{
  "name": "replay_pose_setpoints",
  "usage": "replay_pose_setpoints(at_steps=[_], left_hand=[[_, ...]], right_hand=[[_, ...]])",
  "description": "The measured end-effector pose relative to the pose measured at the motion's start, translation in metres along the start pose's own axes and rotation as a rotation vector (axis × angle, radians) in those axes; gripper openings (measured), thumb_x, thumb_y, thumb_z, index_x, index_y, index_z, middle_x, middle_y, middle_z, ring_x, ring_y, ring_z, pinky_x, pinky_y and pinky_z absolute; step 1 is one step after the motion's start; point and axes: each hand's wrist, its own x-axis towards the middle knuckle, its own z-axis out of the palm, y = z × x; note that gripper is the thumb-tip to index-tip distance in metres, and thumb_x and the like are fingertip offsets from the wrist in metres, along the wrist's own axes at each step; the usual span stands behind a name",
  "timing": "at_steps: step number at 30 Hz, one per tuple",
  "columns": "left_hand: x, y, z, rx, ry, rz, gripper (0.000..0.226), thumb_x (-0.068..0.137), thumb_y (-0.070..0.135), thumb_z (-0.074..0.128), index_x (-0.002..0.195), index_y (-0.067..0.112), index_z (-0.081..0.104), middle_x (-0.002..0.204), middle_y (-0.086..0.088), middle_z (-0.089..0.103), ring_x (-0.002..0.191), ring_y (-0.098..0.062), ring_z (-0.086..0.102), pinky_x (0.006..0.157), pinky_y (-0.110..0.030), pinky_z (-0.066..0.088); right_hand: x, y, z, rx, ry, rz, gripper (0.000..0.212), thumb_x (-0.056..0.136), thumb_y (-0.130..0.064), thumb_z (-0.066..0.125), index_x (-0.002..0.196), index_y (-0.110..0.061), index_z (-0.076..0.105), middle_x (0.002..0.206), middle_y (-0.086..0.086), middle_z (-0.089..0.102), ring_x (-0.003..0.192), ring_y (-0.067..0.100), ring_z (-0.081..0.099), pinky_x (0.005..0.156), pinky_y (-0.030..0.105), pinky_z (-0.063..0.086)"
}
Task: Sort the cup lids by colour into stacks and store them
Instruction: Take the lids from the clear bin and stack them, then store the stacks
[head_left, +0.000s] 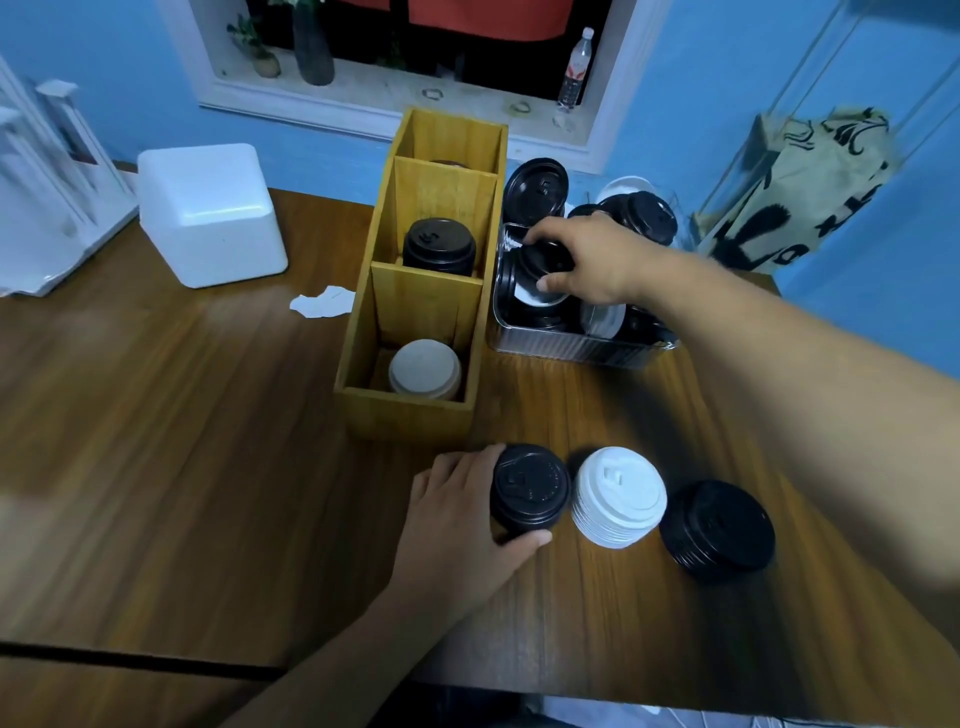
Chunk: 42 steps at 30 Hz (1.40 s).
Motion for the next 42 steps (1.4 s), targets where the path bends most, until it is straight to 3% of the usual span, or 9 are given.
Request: replay_pose_setpoints(at_steps=[5, 10, 16, 21, 24, 29, 35, 39, 42], left_hand=[[0.000, -0.001, 0.001, 0.001, 0.010, -0.002, 0.092, 0.069, 0.079, 0.065, 0.144, 0.034, 0.038, 0.136, 0.020, 0.051, 0.126, -0.003, 0.036, 0.106, -0.026, 0.023], [0.001, -0.002, 0.002, 0.001, -0.003, -0.008, 0.092, 0.068, 0.080, 0.066, 0.144, 0.035, 0.038, 0.137, 0.020, 0.050, 0.127, -0.002, 0.035, 0.106, -0.025, 0.024], [0.002, 0.000, 0.001, 0.020, 0.001, -0.002, 0.088, 0.066, 0.079, 0.064, 0.140, 0.034, 0.043, 0.131, 0.020, 0.054, 0.122, -0.007, 0.043, 0.101, -0.031, 0.034], [0.001, 0.000, 0.001, 0.033, -0.006, -0.011, 0.091, 0.066, 0.079, 0.063, 0.141, 0.032, 0.043, 0.132, 0.017, 0.055, 0.124, -0.009, 0.044, 0.104, -0.034, 0.036], [0.001, -0.001, 0.001, 0.019, -0.020, -0.014, 0.092, 0.067, 0.078, 0.066, 0.143, 0.032, 0.042, 0.137, 0.016, 0.053, 0.128, -0.008, 0.041, 0.108, -0.033, 0.032], [0.001, -0.004, 0.002, 0.002, -0.015, -0.008, 0.093, 0.068, 0.074, 0.071, 0.144, 0.031, 0.041, 0.140, 0.013, 0.054, 0.129, -0.011, 0.043, 0.108, -0.035, 0.032], [0.004, -0.002, 0.001, 0.020, -0.052, -0.026, 0.092, 0.069, 0.075, 0.073, 0.145, 0.036, 0.039, 0.142, 0.014, 0.051, 0.132, -0.011, 0.037, 0.110, -0.039, 0.030], [0.003, -0.001, 0.001, 0.033, -0.054, -0.024, 0.092, 0.070, 0.077, 0.071, 0.146, 0.035, 0.040, 0.144, 0.012, 0.051, 0.133, -0.014, 0.039, 0.111, -0.041, 0.031], [0.003, 0.000, 0.001, 0.050, -0.043, -0.008, 0.090, 0.070, 0.074, 0.072, 0.145, 0.032, 0.043, 0.142, 0.009, 0.054, 0.130, -0.016, 0.042, 0.108, -0.042, 0.035]], right_hand=[[-0.010, -0.005, -0.007, 0.039, 0.088, 0.004, 0.078, 0.075, -0.046, 0.085, 0.141, -0.026, 0.047, 0.134, 0.007, 0.058, 0.125, 0.028, 0.052, 0.103, 0.043, 0.046], [-0.076, -0.025, -0.011, 0.241, 0.290, -0.037, 0.074, 0.074, -0.054, 0.081, 0.138, -0.030, 0.053, 0.128, -0.005, 0.059, 0.117, 0.015, 0.048, 0.100, 0.032, 0.042], [-0.162, -0.051, 0.049, 0.387, 0.068, -0.148, 0.074, 0.074, -0.058, 0.078, 0.140, -0.034, 0.054, 0.125, -0.015, 0.051, 0.119, 0.002, 0.051, 0.104, 0.026, 0.045], [-0.156, -0.038, 0.071, 0.401, 0.079, -0.018, 0.072, 0.074, -0.061, 0.074, 0.138, -0.033, 0.055, 0.126, -0.012, 0.051, 0.120, 0.007, 0.050, 0.108, 0.037, 0.045], [-0.169, -0.018, 0.055, 0.401, 0.129, 0.066, 0.070, 0.074, -0.056, 0.079, 0.136, -0.035, 0.056, 0.127, -0.016, 0.056, 0.119, 0.005, 0.050, 0.108, 0.032, 0.043], [-0.238, 0.020, 0.045, 0.443, 0.063, 0.243, 0.072, 0.069, -0.042, 0.089, 0.128, -0.057, 0.051, 0.116, -0.026, 0.050, 0.113, 0.005, 0.052, 0.100, 0.031, 0.046], [-0.296, 0.052, 0.069, 0.576, 0.099, 0.340, 0.076, 0.070, -0.026, 0.091, 0.129, -0.057, 0.055, 0.133, -0.033, 0.055, 0.134, 0.004, 0.044, 0.113, 0.043, 0.042], [-0.309, 0.052, 0.074, 0.589, 0.177, 0.479, 0.070, 0.065, -0.066, 0.077, 0.130, -0.051, 0.057, 0.126, -0.025, 0.057, 0.121, 0.008, 0.054, 0.103, 0.037, 0.048], [-0.302, 0.036, 0.078, 0.392, 0.155, 0.596, 0.081, 0.063, -0.087, 0.053, 0.126, -0.038, 0.058, 0.111, -0.011, 0.057, 0.103, 0.015, 0.057, 0.087, 0.033, 0.047]])
